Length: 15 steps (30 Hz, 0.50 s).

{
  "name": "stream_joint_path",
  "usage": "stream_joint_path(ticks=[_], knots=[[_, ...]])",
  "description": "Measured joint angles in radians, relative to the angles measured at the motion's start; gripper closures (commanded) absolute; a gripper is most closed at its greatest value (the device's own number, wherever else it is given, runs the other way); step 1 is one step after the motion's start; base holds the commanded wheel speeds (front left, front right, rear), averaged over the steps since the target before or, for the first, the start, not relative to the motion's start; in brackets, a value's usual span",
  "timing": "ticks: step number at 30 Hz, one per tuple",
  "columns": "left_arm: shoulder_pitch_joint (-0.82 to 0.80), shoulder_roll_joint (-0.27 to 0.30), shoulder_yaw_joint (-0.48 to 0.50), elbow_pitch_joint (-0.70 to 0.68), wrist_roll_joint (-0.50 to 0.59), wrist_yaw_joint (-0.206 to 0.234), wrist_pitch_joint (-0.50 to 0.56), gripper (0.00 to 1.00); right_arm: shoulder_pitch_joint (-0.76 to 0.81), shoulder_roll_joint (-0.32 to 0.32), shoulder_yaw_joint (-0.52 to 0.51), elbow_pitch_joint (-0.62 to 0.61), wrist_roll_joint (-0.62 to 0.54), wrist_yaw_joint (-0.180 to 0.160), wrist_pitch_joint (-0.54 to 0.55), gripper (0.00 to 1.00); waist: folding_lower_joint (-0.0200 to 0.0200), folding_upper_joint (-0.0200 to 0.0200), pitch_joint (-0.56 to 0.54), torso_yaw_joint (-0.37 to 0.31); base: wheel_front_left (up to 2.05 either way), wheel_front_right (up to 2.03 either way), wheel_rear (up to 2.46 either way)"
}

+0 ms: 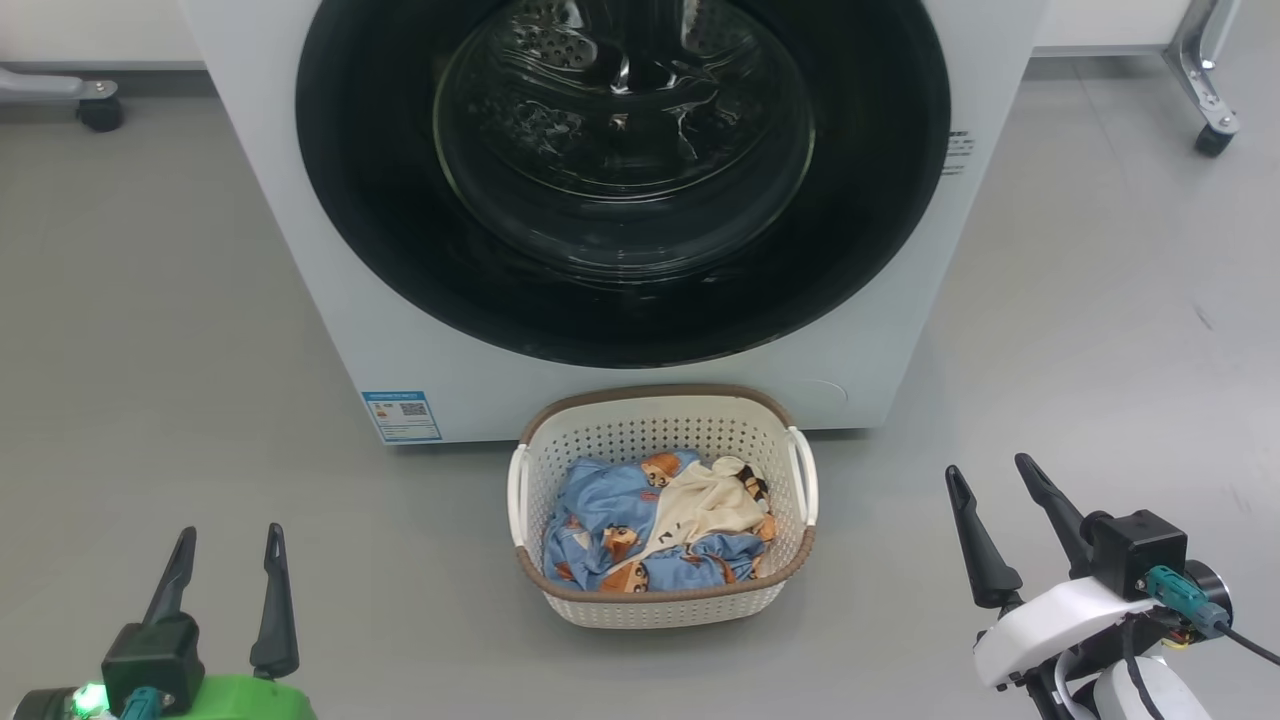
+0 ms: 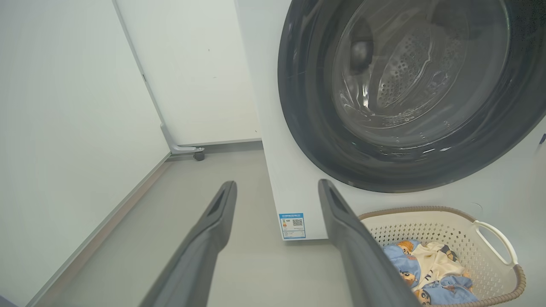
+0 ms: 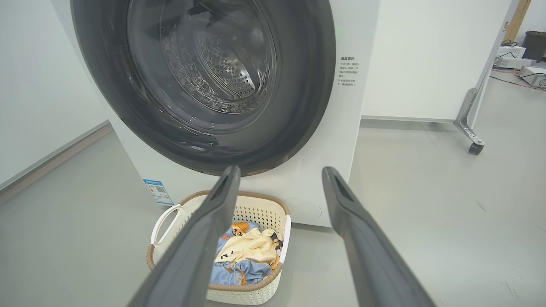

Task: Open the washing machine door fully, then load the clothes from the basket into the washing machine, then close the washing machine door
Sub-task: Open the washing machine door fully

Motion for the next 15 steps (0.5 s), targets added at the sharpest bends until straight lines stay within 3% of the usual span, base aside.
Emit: stream_joint_path(ticks=[15], knots=[[0.0, -0.012, 0.012, -0.002, 0.009, -0.005, 0.0, 0.0, 0.0, -0.002, 0.001, 0.0, 0.0, 0.0, 0.0, 0.0, 0.0, 0.0, -0.002, 0.005, 0.9, 0.9, -1.81]])
